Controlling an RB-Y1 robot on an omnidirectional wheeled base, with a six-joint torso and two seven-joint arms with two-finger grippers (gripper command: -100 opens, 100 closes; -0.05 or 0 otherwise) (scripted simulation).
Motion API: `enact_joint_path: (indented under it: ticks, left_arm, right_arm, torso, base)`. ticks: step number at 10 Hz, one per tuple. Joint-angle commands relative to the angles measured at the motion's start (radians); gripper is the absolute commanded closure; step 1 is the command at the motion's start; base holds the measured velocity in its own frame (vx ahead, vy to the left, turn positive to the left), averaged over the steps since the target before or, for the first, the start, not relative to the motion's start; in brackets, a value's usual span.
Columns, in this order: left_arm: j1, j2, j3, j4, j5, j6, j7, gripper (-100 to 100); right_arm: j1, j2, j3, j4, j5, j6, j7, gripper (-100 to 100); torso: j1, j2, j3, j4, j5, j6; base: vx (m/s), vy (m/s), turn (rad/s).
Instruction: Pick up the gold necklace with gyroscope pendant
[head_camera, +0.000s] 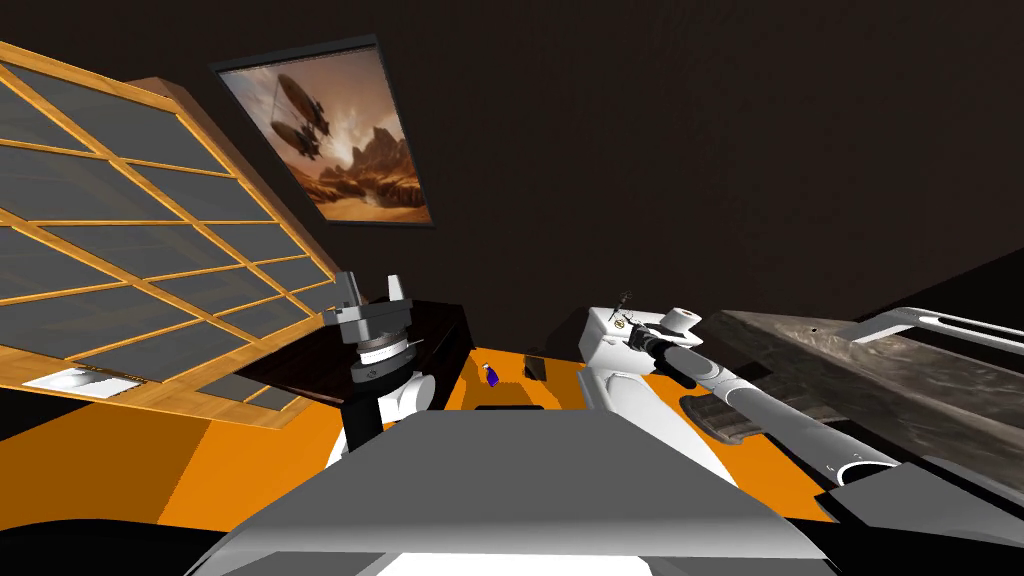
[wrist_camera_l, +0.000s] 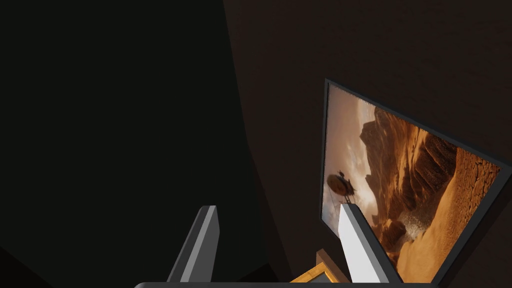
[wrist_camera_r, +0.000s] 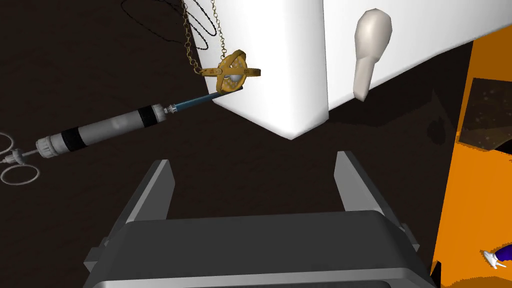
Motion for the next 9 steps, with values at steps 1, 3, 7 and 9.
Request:
enact_joint_path:
  ticks: [1,3,7,9]
  left_arm:
    - [0.0,0.0,0.0,0.0,0.0,0.0,0.0,0]
    - [0.0,0.0,0.0,0.0,0.0,0.0,0.0,0]
    - [0.0,0.0,0.0,0.0,0.0,0.0,0.0,0]
    - [0.0,0.0,0.0,0.0,0.0,0.0,0.0,0]
  right_arm:
    - [0.008,-0.013,0.002,0.008,0.033,-0.002,0.01,-100]
    - [0.002,-0.042,0.024,0.057,0.106,-0.01,0.029,-100]
    - [0.001,-0.054,0.034,0.077,0.14,-0.015,0.037,-100]
    - [0.0,-0.072,0.051,0.111,0.195,-0.025,0.05,-100]
  torso:
    - [0.0,0.0,0.0,0.0,0.0,0.0]
    - [0.0,0.001,0.001,0.0,0.0,0.001]
    - [0.002,0.004,0.002,0.001,0.0,0.001]
    - [0.001,0.001,0.001,0.0,0.0,0.001]
  base:
    - [0.049,-0.03,0.09]
    - [0.05,-0.025,0.142]
    - [0.022,-0.014,0.041]
    - [0.058,-0.036,0.172]
